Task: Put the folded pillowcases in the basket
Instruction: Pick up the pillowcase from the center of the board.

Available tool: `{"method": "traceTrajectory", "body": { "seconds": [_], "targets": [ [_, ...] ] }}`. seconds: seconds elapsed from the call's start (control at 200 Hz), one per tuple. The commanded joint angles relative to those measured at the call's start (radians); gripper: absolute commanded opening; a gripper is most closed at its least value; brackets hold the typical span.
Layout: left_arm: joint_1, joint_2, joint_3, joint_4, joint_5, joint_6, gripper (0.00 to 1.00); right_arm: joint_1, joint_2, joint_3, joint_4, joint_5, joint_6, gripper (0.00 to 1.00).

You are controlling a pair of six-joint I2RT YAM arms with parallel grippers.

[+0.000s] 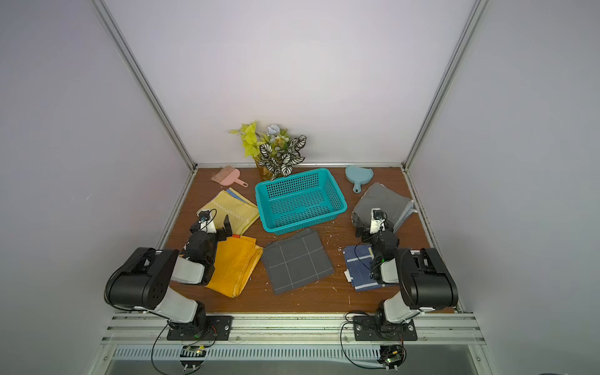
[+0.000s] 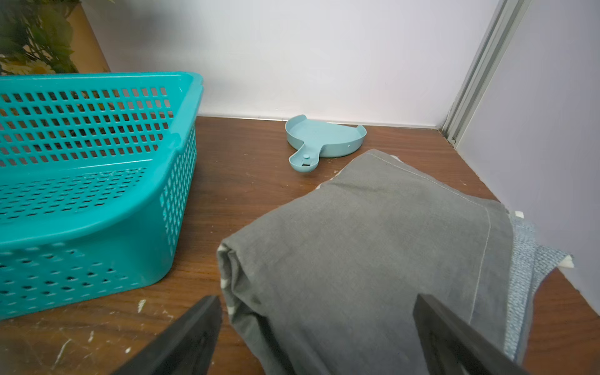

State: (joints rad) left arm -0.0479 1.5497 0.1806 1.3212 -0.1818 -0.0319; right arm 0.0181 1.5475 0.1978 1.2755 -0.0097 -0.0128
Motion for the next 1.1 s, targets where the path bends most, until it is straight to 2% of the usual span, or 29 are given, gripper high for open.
{"method": "traceTrajectory", "body": {
  "seconds": [0.0,0.235,0.33,0.49,0.591,0.701,0.816,0.956,1.096],
  "targets": [
    [0.008,0.005,0.011,0.03,-0.008,0.006,0.99,-0.003,0.001,0.02,0.05,-0.017,0.001,1.0],
    [0.034,0.002,0.01,0.026,0.048,-0.008,1.0,-0.003,-0.001,0.023,0.048,-0.005,0.006,1.0],
    [0.043,-0.028,0.017,-0.011,0.068,-0.013,0.94,-0.004,-0.009,0.025,0.045,0.009,0.014,1.0],
    [0.037,-0.216,0.048,-0.224,0.014,-0.026,0.96,-0.001,-0.163,0.206,-0.383,0.067,0.04,0.99],
    [0.019,-0.352,0.073,-0.394,-0.018,-0.129,0.97,0.003,-0.233,0.298,-0.541,0.059,0.117,0.99],
    [-0.066,-0.486,0.164,-0.675,-0.016,-0.189,0.98,0.024,-0.288,0.431,-0.816,0.003,0.196,1.0],
    [-0.186,-0.565,0.291,-1.024,-0.043,-0.297,0.98,0.115,-0.342,0.529,-1.13,-0.004,0.209,1.0],
    [-0.316,-0.612,0.384,-1.35,0.024,-0.433,0.99,0.201,-0.416,0.508,-1.379,-0.075,0.273,0.99],
    [-0.477,-0.646,0.369,-1.516,0.044,-0.591,1.0,0.269,-0.508,0.4,-1.432,-0.176,0.347,0.99]
  ]
}}
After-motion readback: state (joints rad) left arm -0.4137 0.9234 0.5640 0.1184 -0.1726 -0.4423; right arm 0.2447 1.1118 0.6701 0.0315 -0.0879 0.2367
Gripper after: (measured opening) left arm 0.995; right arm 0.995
